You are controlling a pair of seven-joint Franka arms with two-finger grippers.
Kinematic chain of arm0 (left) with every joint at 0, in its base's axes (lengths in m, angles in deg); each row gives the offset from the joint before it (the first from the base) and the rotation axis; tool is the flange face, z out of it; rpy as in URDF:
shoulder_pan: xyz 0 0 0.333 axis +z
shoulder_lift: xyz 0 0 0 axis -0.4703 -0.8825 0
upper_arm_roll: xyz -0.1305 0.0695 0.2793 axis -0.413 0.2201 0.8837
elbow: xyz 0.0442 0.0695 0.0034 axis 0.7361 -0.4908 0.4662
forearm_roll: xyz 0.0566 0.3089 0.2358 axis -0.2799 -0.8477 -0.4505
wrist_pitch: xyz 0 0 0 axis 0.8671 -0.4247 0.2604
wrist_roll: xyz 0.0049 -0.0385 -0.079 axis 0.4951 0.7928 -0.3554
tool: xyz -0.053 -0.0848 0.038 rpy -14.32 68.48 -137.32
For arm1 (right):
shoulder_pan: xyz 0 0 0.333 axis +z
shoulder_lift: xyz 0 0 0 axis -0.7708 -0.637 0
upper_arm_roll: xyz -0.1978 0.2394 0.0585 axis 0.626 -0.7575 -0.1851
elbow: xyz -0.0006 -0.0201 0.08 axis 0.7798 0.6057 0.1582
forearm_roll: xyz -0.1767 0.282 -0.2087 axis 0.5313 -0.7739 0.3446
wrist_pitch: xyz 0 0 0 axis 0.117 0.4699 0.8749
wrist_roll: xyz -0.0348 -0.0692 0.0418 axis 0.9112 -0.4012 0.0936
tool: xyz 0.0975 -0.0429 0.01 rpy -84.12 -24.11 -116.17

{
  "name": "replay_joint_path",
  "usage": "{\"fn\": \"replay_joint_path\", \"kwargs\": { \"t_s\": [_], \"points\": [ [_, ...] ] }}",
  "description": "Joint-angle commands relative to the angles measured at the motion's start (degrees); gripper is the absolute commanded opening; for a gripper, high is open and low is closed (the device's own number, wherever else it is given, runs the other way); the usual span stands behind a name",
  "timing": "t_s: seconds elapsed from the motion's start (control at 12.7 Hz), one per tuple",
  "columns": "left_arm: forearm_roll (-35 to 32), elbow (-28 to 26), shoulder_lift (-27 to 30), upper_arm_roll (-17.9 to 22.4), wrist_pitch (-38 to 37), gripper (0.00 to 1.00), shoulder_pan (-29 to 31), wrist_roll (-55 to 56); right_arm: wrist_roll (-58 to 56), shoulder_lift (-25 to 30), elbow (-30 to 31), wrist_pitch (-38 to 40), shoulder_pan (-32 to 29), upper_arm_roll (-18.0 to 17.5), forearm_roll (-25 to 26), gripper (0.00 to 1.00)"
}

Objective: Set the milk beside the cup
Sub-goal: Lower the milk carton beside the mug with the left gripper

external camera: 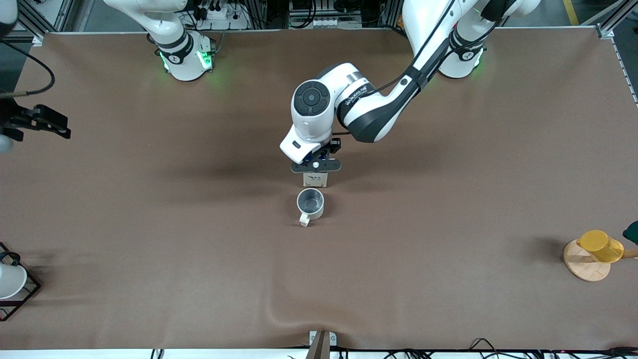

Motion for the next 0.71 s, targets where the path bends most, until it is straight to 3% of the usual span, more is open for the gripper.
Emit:
{"fn": "replay_joint_path", "kwargs": {
  "t_s": [0.0, 0.24, 0.39, 0.47, 0.63],
  "points": [
    [-1.3, 1.8, -1.9, 0.4, 1.0, 0.48, -0.6, 1.6, 1.6, 0.0, -2.5, 3.7, 1.5, 1.0, -1.1, 1.0],
    [-1.3, 1.7, -2.3, 0.8, 2.7, 0.52, -0.6, 2.3, 1.0, 0.0, -5.0, 5.0, 0.9, 1.0, -3.2, 1.0],
    [-1.6, 1.6, -2.2, 0.8, 2.8, 0.79, -0.6, 1.5, 0.9, 0.1, -5.0, 6.6, 0.9, 0.9, -3.7, 1.0],
    [-1.7, 1.6, -2.1, 0.9, 2.8, 0.99, -0.6, 1.1, 0.8, 0.3, -4.9, 6.5, 0.9, 0.9, -3.7, 1.0],
    [-1.7, 1.6, -1.7, 0.8, 2.7, 1.0, -0.4, 1.1, 0.8, 0.4, -4.9, 6.2, 0.9, 0.9, -3.7, 1.0]
  ]
}}
